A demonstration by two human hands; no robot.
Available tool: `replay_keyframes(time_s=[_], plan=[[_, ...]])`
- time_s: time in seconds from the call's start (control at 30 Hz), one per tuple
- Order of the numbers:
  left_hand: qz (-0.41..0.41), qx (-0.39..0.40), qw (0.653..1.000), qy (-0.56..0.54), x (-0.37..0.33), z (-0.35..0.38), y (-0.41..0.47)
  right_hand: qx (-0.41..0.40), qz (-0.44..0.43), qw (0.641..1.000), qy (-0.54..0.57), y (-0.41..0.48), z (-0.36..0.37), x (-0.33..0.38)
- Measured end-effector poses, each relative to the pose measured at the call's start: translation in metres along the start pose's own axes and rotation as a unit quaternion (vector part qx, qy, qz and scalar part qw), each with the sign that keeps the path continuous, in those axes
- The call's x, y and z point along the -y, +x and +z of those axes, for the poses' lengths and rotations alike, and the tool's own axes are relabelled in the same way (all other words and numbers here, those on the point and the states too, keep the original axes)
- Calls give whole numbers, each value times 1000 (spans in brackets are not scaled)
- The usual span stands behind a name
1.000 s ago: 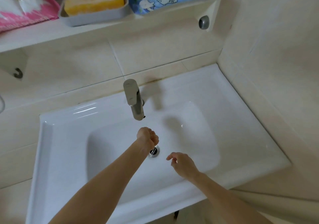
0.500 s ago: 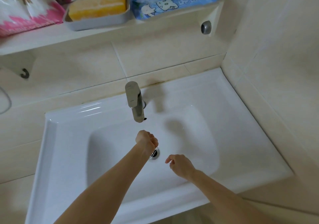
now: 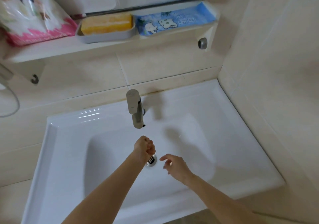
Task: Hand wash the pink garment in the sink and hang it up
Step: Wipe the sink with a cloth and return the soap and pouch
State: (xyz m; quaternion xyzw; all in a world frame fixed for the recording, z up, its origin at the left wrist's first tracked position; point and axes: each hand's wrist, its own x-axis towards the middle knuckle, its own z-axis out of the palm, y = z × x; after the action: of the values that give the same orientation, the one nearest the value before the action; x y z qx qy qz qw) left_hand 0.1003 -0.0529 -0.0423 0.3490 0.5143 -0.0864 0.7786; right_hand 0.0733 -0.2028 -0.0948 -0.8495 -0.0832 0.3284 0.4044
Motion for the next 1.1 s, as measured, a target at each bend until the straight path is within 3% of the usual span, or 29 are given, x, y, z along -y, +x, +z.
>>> replay_keyframes(time_s=[0.13, 0.27, 0.33, 0.5, 0.57, 0.63, 0.7, 0.77, 0.83, 0.93, 1.1], plan=[[24, 183, 975, 121, -4, -8, -32, -107, -42, 961, 250, -21, -27, 38], [103, 339, 886, 297, -9, -3, -75, -96, -65, 950, 291, -39, -51, 64], [144, 348, 870, 317, -12, 0, -87, -125, -78, 935, 323, -49, -63, 73], [303, 222, 870, 318, -22, 7, -105, -230, -98, 877, 410, -78, -96, 93], [335, 233, 854, 321, -30, 11, -116, -264, -105, 868, 408, -92, -108, 100], [347, 303, 819, 342, -32, 17, -130, -282, -119, 868, 390, -105, -116, 107], [368, 363, 763, 389, -27, 26, -141, -293, -148, 878, 349, -118, -124, 116], [402, 389, 717, 416, -20, 36, -150, -302, -186, 894, 276, -131, -130, 128], [432, 383, 692, 432, -17, 47, -158, -343, -202, 897, 191, -142, -138, 138], [453, 369, 670, 457, -26, 64, -168, -422, -235, 870, 98, -159, -157, 151], [465, 410, 618, 483, -45, 78, -192, -495, -239, 806, 219, -194, -191, 165]])
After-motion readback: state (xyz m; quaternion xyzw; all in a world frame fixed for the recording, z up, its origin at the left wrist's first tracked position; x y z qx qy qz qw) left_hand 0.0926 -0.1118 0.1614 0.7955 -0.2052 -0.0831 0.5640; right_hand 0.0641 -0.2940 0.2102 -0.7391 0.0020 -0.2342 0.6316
